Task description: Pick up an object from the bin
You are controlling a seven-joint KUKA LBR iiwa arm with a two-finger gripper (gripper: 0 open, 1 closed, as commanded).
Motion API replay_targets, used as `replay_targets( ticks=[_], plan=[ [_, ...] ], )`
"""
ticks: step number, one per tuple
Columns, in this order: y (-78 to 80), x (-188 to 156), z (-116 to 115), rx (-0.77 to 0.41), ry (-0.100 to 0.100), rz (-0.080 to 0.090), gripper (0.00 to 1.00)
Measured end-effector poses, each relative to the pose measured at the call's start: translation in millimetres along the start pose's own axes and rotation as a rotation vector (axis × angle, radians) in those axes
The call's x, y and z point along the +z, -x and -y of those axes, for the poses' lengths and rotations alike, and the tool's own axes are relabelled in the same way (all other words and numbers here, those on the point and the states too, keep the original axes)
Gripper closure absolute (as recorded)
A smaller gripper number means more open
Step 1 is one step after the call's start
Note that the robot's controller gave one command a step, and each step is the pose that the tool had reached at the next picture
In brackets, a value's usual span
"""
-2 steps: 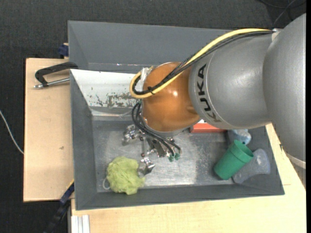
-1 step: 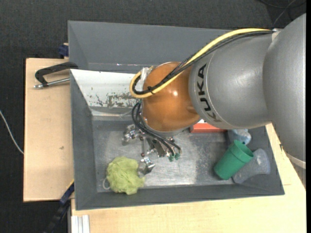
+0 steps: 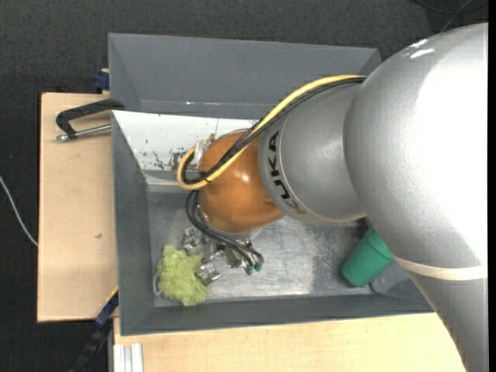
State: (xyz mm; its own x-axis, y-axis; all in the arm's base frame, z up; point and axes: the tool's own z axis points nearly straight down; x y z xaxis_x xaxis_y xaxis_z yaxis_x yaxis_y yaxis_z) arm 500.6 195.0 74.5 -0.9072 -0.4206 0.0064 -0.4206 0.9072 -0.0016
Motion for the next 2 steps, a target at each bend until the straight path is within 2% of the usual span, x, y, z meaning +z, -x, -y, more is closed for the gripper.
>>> replay_targets(
  ticks=[1, 2],
  plan=[
    [0.1, 0.0, 0.1, 0.000, 0.000, 0.001, 1.00],
    [2.9, -70.2, 5.7, -0.037, 0.003, 0.008, 0.00]
  ],
)
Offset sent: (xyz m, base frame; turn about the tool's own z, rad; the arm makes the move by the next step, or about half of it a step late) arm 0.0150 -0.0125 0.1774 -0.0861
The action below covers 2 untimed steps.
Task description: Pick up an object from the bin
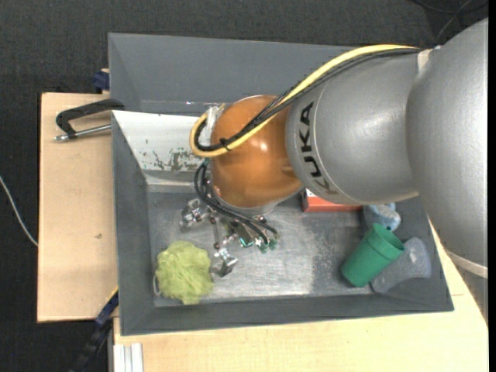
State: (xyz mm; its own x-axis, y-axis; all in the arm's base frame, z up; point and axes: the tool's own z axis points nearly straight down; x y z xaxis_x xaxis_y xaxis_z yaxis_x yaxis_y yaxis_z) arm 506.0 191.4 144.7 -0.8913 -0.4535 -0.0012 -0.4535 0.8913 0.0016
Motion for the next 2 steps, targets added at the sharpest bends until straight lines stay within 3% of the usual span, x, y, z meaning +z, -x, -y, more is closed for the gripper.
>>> replay_targets(
  ticks=[1, 2],
  plan=[
    [4.2, -75.5, 7.9, -0.035, 0.000, 0.002, 0.00],
    [6.6, -60.4, 2.1, -0.177, -0.005, 0.016, 0.00]
  ],
)
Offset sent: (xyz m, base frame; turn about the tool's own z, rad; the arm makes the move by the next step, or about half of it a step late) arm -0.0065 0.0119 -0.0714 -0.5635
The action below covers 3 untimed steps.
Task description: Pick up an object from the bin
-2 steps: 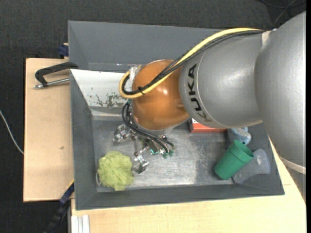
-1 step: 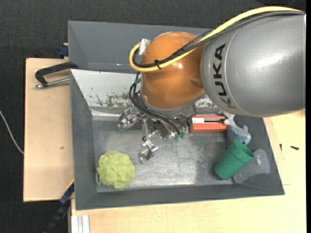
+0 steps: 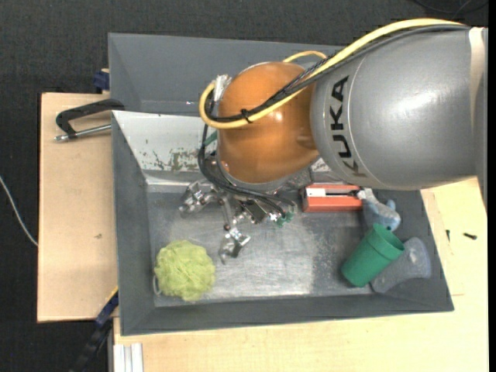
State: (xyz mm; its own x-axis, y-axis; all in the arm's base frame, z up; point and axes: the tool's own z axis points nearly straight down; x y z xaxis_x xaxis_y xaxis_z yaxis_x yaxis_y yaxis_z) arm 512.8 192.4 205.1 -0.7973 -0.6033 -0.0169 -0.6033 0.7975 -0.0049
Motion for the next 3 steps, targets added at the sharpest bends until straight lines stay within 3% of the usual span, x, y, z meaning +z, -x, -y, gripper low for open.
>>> replay_targets(
  ticks=[1, 2, 3],
  plan=[
    [6.3, 121.7, -9.3, 0.229, -0.002, -0.014, 1.00],
    [6.4, 121.7, -9.3, 0.229, -0.002, -0.014, 1.00],
    [7.9, -10.6, -8.7, 0.130, 0.004, -0.011, 1.00]
  ],
)
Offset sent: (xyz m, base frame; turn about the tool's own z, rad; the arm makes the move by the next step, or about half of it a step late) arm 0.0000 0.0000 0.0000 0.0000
